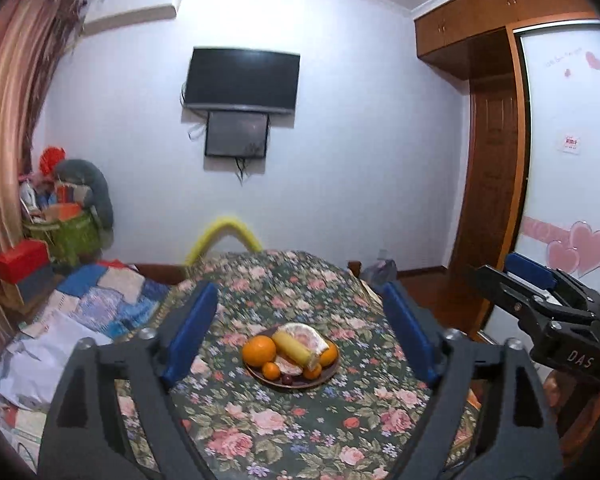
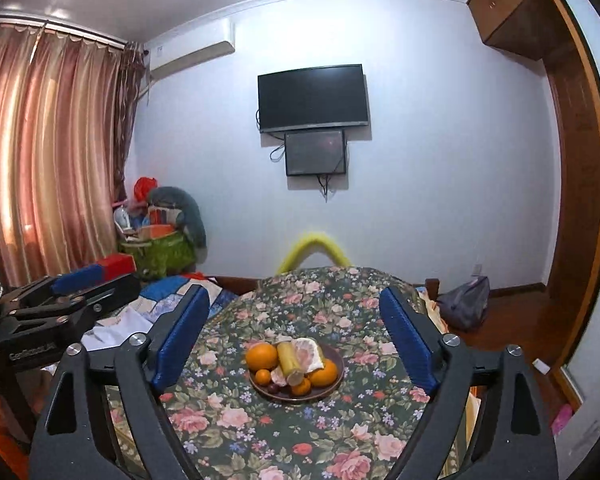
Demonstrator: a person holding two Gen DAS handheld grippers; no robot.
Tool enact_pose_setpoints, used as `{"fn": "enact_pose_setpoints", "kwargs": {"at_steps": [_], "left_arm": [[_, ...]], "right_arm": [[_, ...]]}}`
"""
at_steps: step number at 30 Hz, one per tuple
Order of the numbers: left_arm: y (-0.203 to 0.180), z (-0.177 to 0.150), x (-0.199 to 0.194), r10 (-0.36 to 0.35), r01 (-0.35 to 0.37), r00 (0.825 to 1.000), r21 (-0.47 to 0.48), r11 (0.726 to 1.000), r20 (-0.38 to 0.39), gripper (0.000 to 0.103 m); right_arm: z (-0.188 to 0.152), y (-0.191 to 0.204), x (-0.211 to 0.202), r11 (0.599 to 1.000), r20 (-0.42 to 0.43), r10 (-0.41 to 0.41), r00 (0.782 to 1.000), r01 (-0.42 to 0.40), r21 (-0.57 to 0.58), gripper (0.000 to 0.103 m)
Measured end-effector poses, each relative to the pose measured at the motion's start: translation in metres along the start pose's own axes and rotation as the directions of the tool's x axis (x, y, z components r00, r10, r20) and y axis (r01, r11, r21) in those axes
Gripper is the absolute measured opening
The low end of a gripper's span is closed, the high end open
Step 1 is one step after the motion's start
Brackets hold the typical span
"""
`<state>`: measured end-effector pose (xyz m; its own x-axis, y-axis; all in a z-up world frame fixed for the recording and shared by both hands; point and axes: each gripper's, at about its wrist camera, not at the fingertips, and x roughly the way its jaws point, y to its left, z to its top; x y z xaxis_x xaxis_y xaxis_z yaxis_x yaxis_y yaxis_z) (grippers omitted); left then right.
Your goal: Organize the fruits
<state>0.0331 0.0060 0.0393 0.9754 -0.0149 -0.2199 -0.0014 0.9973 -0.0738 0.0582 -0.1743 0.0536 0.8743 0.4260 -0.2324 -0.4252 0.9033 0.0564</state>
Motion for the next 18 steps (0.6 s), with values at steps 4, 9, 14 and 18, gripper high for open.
{"fn": "enact_pose_setpoints", "kwargs": {"at_steps": [4, 9, 14, 18], "left_arm": [[-0.002, 0.0, -0.007, 0.011, -0.011, 1.0, 0.014, 1.0, 0.013, 0.094], [-0.001, -0.002, -0.009, 0.019, -0.019, 1.0, 0.008, 1.0, 0.012, 0.1], [0.0, -0.004, -0.006, 0.018, -0.018, 1.0, -0.004, 1.0, 0.005, 0.102], [-0.001, -0.004, -0.004, 0.021, -0.021, 1.0, -0.003, 1.0, 0.001, 0.102]], "right_arm": [[-0.005, 0.003, -0.006, 1.0, 0.019, -0.018, 1.0, 0.018, 0.005, 0.1], [-0.008, 0.002, -0.01, 1.0, 0.016, -0.027, 0.999, 0.027, 0.008, 0.103], [-0.01, 0.002, -0.013, 0.999, 0.012, -0.034, 0.999, 0.034, 0.007, 0.103], [-0.01, 0.001, -0.012, 0.999, 0.007, -0.032, 0.999, 0.032, 0.007, 0.103]]}}
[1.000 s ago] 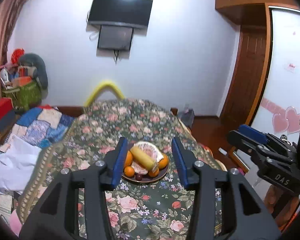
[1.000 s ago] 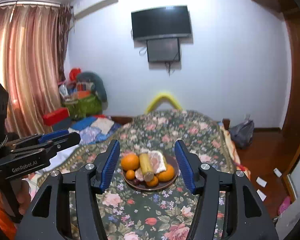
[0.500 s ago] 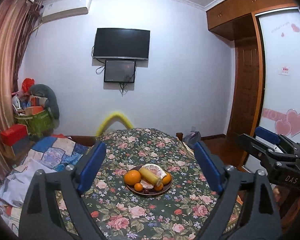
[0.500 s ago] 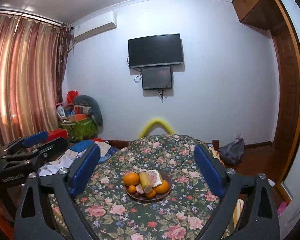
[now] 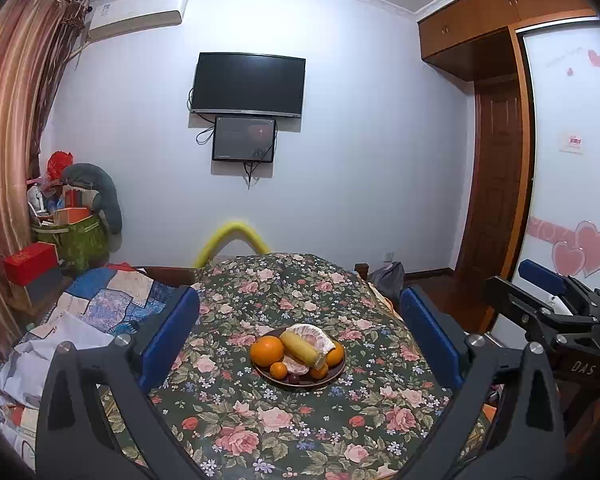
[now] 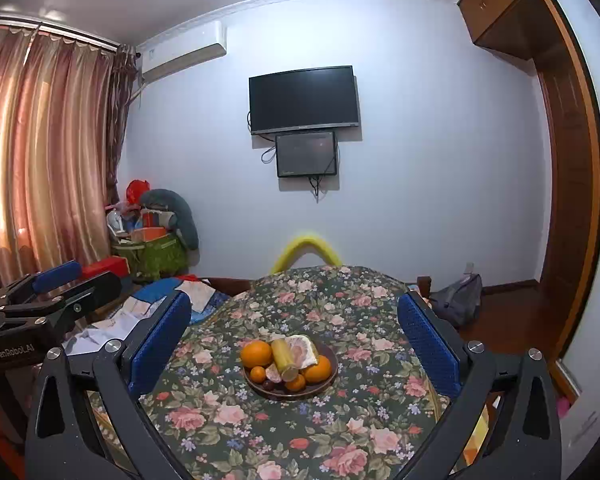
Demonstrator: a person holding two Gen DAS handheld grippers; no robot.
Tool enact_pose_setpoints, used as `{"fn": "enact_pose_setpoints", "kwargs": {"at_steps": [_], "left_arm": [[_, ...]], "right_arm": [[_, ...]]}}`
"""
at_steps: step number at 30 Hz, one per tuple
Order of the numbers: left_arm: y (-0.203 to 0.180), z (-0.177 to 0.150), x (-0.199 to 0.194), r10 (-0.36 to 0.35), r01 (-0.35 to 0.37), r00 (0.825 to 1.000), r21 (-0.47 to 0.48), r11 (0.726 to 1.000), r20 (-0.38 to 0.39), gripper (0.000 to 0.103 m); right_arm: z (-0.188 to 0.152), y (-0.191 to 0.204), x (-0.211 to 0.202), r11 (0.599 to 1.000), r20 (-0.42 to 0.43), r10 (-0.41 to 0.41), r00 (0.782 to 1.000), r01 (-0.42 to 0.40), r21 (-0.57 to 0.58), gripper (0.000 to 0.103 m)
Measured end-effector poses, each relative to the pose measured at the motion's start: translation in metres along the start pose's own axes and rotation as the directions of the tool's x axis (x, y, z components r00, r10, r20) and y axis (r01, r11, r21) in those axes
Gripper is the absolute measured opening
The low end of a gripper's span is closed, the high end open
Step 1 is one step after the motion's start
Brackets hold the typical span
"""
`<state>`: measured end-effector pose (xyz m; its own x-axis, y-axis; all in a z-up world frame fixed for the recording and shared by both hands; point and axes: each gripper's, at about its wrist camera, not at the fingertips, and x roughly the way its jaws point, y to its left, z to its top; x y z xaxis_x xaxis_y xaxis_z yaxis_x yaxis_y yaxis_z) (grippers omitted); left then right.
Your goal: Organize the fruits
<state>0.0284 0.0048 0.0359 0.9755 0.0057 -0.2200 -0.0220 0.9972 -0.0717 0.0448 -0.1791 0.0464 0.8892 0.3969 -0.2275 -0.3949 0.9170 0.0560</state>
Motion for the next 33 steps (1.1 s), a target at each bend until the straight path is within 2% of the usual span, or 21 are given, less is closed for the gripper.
{"fn": "enact_pose_setpoints", "kwargs": {"at_steps": [33], "left_arm": [[-0.0044, -0.0032, 0.0019, -0.007, 0.007, 1.0, 0.011, 1.0, -0.014, 0.103]], "right_arm": [[-0.0033, -0.0041, -0.0025, 1.0, -0.009, -0.005, 1.0, 0.005, 0.008, 0.103]]}}
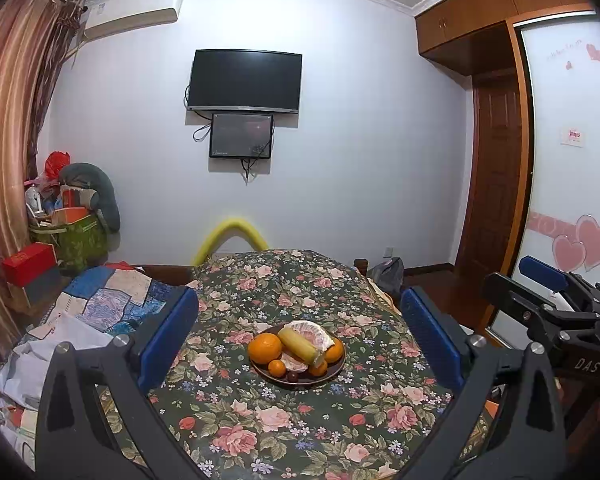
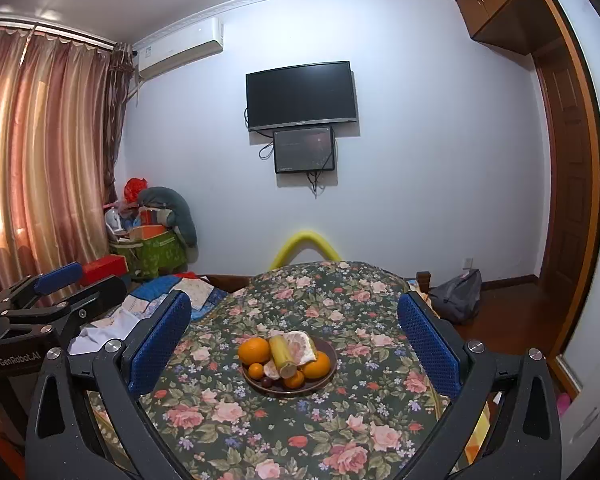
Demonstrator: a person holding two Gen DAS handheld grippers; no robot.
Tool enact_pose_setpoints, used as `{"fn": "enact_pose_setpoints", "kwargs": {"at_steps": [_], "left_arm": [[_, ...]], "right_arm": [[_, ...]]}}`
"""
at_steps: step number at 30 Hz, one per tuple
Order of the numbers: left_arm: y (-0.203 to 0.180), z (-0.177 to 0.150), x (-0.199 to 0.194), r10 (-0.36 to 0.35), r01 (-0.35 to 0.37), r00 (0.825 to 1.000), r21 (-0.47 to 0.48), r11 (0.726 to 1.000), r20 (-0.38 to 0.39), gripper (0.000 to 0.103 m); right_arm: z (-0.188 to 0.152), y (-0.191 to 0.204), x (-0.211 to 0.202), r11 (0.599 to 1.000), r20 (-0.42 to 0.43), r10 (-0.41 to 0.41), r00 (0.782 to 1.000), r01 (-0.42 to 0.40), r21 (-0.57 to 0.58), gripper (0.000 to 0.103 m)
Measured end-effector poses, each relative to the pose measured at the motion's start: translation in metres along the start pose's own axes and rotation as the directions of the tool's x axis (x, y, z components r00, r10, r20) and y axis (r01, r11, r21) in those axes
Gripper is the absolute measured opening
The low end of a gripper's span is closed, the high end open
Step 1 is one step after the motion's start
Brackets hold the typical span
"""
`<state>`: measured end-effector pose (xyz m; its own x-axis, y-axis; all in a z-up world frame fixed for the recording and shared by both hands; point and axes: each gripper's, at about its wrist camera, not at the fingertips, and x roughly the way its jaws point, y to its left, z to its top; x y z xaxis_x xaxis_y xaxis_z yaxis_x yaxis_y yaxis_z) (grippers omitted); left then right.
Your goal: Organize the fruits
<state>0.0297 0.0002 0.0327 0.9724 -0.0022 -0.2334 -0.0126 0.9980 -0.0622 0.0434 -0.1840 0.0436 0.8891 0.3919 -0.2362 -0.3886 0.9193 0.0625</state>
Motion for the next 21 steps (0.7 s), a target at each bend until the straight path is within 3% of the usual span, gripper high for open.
{"fn": "enact_pose_setpoints", "kwargs": {"at_steps": [21], "left_arm": [[-0.0028, 0.0006, 0.0006, -0.022, 0.022, 1.0, -0.001, 1.0, -0.006, 0.103]], "right_arm": [[0.0015, 0.0009, -0.0001, 1.0, -0.004, -0.009, 1.0, 0.009, -0.006, 0.103]]}}
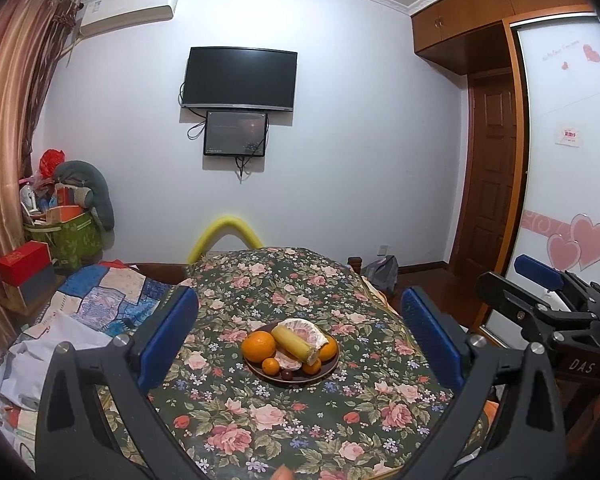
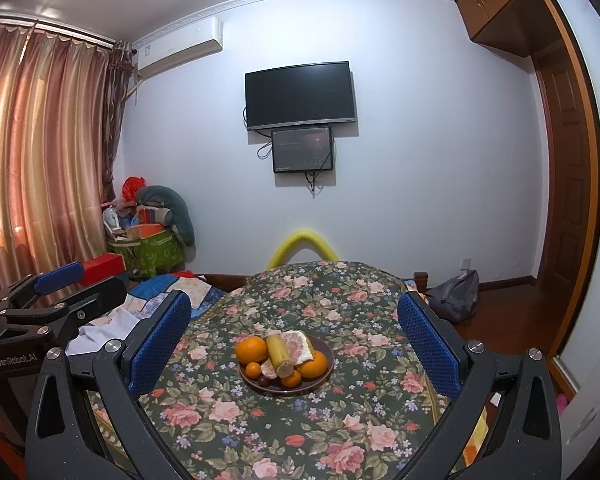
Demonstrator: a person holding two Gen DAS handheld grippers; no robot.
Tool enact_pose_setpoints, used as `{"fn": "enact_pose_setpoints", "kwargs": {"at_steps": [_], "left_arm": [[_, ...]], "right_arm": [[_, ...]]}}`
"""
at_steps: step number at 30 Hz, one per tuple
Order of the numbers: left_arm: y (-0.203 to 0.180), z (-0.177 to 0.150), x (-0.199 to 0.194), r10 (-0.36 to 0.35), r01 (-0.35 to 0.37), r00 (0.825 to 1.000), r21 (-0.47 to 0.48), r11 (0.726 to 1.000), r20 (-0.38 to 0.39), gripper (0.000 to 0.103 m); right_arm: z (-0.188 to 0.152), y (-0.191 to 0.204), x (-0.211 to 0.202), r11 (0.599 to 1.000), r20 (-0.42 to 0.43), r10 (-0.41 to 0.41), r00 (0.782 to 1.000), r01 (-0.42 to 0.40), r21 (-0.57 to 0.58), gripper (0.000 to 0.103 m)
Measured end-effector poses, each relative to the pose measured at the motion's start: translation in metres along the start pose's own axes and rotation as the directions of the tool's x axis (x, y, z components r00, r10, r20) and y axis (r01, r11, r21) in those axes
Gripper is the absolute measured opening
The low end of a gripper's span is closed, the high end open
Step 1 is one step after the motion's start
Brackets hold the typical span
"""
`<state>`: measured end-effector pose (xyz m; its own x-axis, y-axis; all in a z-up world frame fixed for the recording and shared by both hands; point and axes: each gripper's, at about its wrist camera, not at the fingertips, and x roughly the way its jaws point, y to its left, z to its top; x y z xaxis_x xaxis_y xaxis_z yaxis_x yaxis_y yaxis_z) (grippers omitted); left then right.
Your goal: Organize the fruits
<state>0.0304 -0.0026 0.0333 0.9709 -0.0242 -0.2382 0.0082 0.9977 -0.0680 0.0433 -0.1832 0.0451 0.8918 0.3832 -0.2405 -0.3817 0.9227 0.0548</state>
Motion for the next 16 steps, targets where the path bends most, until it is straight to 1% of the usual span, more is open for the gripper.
{"fn": "enact_pose_setpoints", "kwargs": {"at_steps": [16], "left_arm": [[-0.0019, -0.0022, 0.0038, -0.006, 0.006, 1.0, 0.01, 1.0, -0.011, 0.103]], "right_arm": [[0.0001, 0.0001, -0.0008, 1.0, 0.001, -0.005, 1.0, 0.005, -0.003, 0.103]]}}
